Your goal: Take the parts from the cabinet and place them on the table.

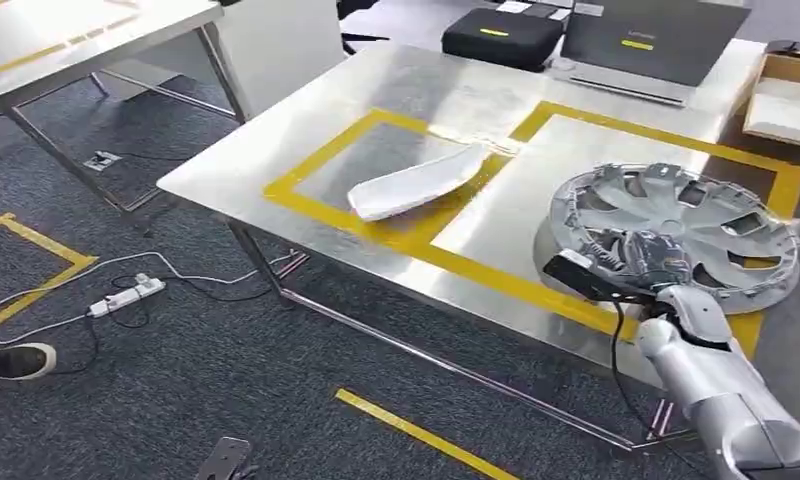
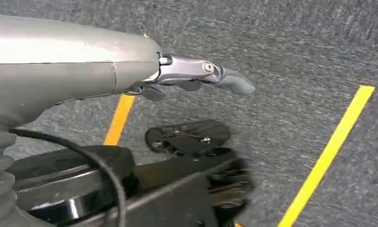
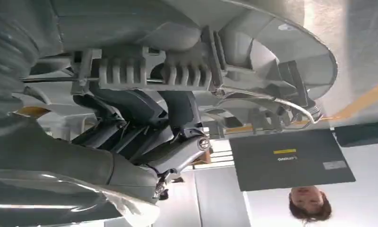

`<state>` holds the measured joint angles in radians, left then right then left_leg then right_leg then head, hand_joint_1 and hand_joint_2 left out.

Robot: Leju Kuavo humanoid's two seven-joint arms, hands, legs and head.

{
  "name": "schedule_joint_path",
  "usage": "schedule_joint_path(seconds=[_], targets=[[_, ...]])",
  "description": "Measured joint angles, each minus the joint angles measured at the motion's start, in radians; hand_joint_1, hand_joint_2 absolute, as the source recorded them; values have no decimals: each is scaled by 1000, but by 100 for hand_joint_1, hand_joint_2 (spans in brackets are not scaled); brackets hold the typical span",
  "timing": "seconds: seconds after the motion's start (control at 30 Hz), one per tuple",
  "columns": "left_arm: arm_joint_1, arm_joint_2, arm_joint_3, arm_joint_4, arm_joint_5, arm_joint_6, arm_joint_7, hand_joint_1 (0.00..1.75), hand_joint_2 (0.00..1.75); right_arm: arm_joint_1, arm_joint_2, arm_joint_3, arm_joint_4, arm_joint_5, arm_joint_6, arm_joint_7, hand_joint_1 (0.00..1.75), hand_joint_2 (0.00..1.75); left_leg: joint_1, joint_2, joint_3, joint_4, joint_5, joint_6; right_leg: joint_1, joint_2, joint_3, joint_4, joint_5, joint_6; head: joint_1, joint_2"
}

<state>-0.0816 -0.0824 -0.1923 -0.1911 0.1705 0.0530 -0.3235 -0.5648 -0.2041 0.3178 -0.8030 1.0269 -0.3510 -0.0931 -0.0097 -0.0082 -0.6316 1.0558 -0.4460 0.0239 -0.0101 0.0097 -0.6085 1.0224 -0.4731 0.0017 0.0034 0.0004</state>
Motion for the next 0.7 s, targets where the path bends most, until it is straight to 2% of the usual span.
schedule_joint_path(seconds=[0.03, 0.13, 0.17, 0.2, 0.23, 0.27, 0.3, 0.33, 0.37, 0.4, 0.43, 0.47, 0.5, 0.53, 0.57, 0.67, 0.7], targets=[[0, 2, 2, 0, 0, -1, 0, 0, 175, 0, -1, -5, 2, 0, -2, 0, 175, 175, -2, 1, 12, -18, -12, 2, 7, 0, -4, 2, -2, 5, 1, 0], [5, 2, 4, 0, 0, -3, 0, 0, 175, 8, -8, -19, 3, 1, -3, 0, 175, 175, -6, -1, 12, -25, -17, 4, 1, -2, -5, -5, 2, 19, 1, 0], [6, 3, 4, 0, -1, -3, 0, 0, 175, 8, -9, -22, 3, 1, -3, -1, 175, 175, -2, 0, 18, -40, -11, 11, 3, -2, -5, -5, -1, 26, 2, 0], [6, 3, 4, 0, 0, -3, 0, 0, 175, 10, -11, -27, 3, 1, -3, -1, 175, 175, 2, 2, 27, -48, -6, 15, 0, -2, -16, 7, -13, 27, 2, 0], [4, 3, 5, 0, -1, -3, 0, 0, 175, 9, -13, -31, 3, 1, -5, -2, 175, 175, 2, 2, 28, -51, -6, 19, 0, -3, -33, 45, -41, 30, 4, 0], [4, 3, 5, 0, -2, -4, 0, 0, 175, 9, -14, -34, 3, 0, -5, -2, 0, 0, 2, 2, 28, -51, -5, 21, -1, -3, -65, 117, -76, 33, 5, 0], [4, 2, 5, 0, -5, -5, 0, 0, 175, 12, -14, -35, 4, 1, -6, -3, 0, 0, 2, 2, 29, -51, -5, 21, -1, -3, -105, 197, -107, 36, 3, 0], [5, 2, 5, 0, -9, -5, 0, 0, 175, 16, -14, -35, 5, 2, -6, -6, 0, 0, 2, 2, 28, -50, -6, 21, -1, -3, -142, 264, -126, 40, 4, 0], [6, 3, 5, 0, -11, -6, -1, 0, 175, 21, -14, -36, 5, 4, -7, -10, 0, 0, 3, 2, 29, -49, -7, 22, -3, -3, -158, 289, -122, 43, 4, 0], [6, 3, 5, 0, -17, -6, -2, 0, 175, 26, -14, -38, 5, 4, -8, -13, 0, 0, 4, 2, 30, -49, -8, 21, -5, -4, -151, 269, -96, 47, 3, 0], [5, 3, 5, 0, -18, -7, -4, 0, 175, 29, -14, -41, 5, 4, -8, -16, 0, 0, 6, 1, 31, -48, -10, 20, -9, -5, -125, 210, -56, 50, 4, 0], [5, 3, 5, 0, -21, -7, -5, 0, 175, 28, -14, -43, 5, 5, -8, -18, 0, 0, 8, 0, 32, -44, -13, 15, -12, -6, -86, 127, -13, 52, 3, 0], [4, 3, 5, 0, -24, -6, -6, 0, 0, 26, -14, -45, 4, 5, -10, -20, 0, 0, 10, 0, 32, -38, -18, 9, -16, -11, -39, 35, 24, 56, 4, 0], [4, 6, 5, 0, -26, -3, -8, 0, 0, 25, -14, -45, 4, 5, -12, -23, 0, 0, 7, -1, 30, -36, -22, 2, -11, -10, -20, 10, -3, 57, 4, 0], [2, 5, 5, 0, -26, 2, -11, 0, 0, 25, -14, -45, 2, 6, -15, -26, 0, 0, 4, -2, 26, -27, -24, -2, -9, -6, -9, -1, 3, 44, 5, 0], [1, 5, 12, 0, -27, 15, -16, 0, 0, 42, -14, -55, -16, -5, -21, -44, 0, 0, 8, -2, 30, -34, -21, -14, -4, -6, -10, 2, 3, 25, 4, 0], [1, 5, 16, 0, -27, 18, -16, 0, 0, 45, -14, -61, -36, -19, -22, -54, 0, 0, 9, -1, 27, -27, -31, -21, -10, -7, -6, -3, 6, 16, 5, 0]])
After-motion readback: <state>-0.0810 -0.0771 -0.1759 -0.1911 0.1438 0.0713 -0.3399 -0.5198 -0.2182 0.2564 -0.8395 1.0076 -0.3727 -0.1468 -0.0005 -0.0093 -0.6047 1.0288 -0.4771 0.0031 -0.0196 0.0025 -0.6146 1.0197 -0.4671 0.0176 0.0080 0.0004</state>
